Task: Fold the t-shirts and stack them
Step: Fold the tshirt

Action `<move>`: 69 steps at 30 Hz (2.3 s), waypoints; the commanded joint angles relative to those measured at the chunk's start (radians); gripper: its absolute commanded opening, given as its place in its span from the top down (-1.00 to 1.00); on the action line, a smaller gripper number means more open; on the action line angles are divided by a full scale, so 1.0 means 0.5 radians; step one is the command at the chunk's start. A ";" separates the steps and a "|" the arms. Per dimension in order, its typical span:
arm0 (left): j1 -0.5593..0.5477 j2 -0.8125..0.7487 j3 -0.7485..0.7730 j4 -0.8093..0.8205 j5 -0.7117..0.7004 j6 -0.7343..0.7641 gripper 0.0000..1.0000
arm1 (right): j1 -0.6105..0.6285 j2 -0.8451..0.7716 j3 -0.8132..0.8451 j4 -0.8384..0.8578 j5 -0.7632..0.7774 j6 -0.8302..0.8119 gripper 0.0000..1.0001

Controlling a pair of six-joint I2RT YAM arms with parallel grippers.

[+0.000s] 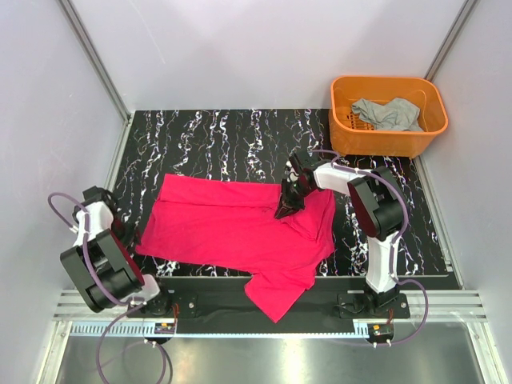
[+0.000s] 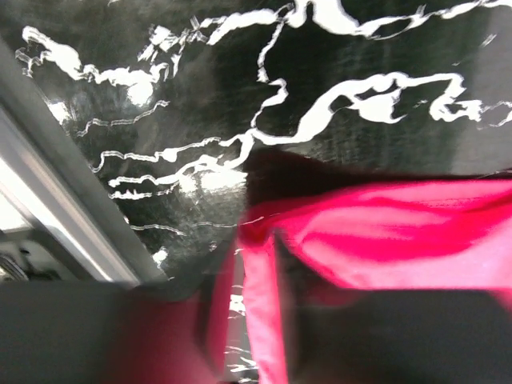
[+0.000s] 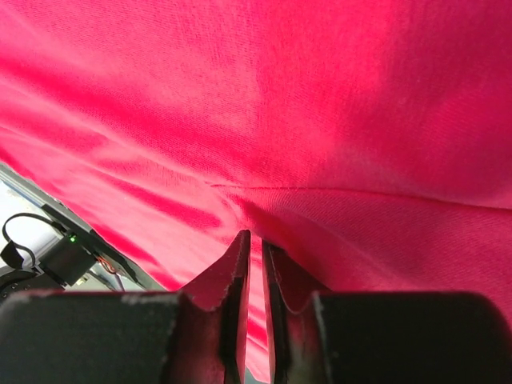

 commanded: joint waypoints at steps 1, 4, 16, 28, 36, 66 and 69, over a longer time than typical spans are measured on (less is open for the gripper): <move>0.005 -0.156 0.002 -0.046 -0.103 -0.059 0.15 | 0.005 -0.042 -0.010 -0.004 -0.008 -0.014 0.63; -0.004 -0.234 0.060 -0.092 -0.133 -0.035 -0.14 | 0.005 -0.153 0.073 -0.111 -0.011 -0.042 0.60; -0.728 0.526 0.989 0.310 0.489 0.710 -0.62 | -0.408 -0.604 0.150 -0.474 0.203 -0.186 -0.30; -0.783 1.395 1.665 0.172 0.532 1.067 -0.57 | -0.750 -0.485 0.002 -0.321 0.473 -0.339 -0.60; -0.780 1.512 1.625 0.172 0.529 0.984 -0.43 | -0.768 -0.371 -0.034 -0.115 0.608 -0.355 -0.13; -0.483 1.895 2.168 0.181 0.544 0.634 1.00 | -0.535 -0.019 0.324 0.514 1.201 -0.290 0.96; -0.483 1.923 2.241 0.169 0.471 0.607 0.40 | -0.535 0.165 0.624 0.401 1.192 -0.357 0.66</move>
